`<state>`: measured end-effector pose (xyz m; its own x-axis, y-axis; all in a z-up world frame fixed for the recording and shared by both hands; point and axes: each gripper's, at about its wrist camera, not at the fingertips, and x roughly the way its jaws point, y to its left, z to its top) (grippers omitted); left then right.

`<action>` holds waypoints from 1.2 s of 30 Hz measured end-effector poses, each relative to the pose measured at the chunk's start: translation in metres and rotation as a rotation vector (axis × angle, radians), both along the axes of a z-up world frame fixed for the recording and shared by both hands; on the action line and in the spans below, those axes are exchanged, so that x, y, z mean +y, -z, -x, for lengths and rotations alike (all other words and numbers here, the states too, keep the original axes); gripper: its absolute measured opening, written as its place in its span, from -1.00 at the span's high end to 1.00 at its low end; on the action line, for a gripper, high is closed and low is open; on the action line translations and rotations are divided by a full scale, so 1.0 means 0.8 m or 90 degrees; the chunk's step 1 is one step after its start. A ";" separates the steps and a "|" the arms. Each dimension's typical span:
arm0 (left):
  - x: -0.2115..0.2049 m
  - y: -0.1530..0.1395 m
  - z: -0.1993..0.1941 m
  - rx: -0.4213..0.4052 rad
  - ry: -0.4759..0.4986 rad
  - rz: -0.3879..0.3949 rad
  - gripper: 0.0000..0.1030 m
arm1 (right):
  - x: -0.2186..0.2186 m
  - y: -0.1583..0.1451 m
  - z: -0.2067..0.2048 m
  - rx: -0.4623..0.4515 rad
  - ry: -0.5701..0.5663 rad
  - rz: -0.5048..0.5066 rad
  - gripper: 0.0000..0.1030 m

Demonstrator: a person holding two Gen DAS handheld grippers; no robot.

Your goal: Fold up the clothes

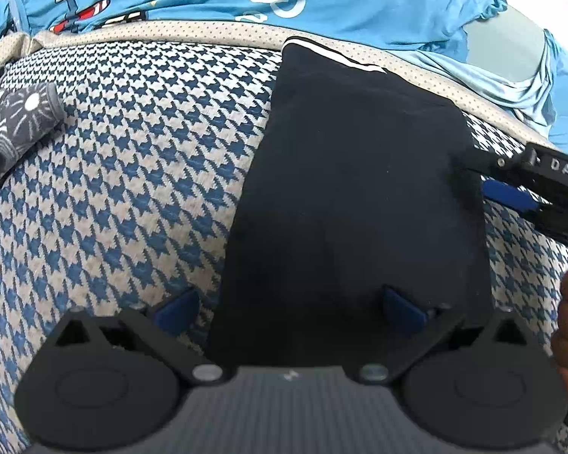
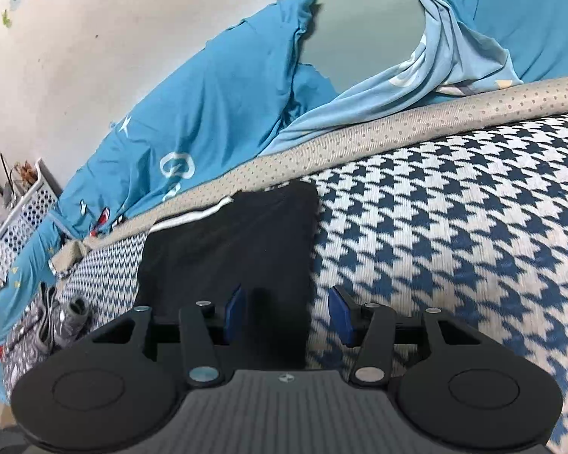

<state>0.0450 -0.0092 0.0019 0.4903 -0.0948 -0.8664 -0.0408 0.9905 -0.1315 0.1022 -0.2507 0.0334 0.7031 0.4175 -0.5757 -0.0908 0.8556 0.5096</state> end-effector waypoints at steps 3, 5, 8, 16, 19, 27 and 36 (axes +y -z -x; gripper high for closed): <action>0.001 0.000 0.000 0.003 0.000 0.004 -1.00 | -0.001 0.003 -0.011 -0.007 0.002 -0.011 0.07; 0.002 0.001 0.000 0.004 0.003 0.005 -1.00 | 0.000 0.005 -0.019 -0.012 -0.002 -0.014 0.07; 0.004 0.001 0.001 0.004 0.005 0.010 -1.00 | 0.000 0.008 -0.027 -0.021 -0.007 -0.022 0.07; 0.004 0.002 0.002 0.004 0.012 0.004 -1.00 | 0.010 0.017 -0.043 -0.049 -0.028 -0.029 0.06; 0.002 0.003 0.000 0.006 0.012 -0.001 -1.00 | 0.014 0.019 -0.046 -0.057 -0.031 -0.030 0.06; -0.006 0.007 -0.001 -0.001 0.020 -0.022 -1.00 | 0.015 0.026 -0.050 -0.052 -0.014 -0.035 0.73; -0.007 0.005 0.001 -0.007 0.025 -0.020 -1.00 | 0.018 0.003 -0.037 -0.069 0.028 -0.005 0.85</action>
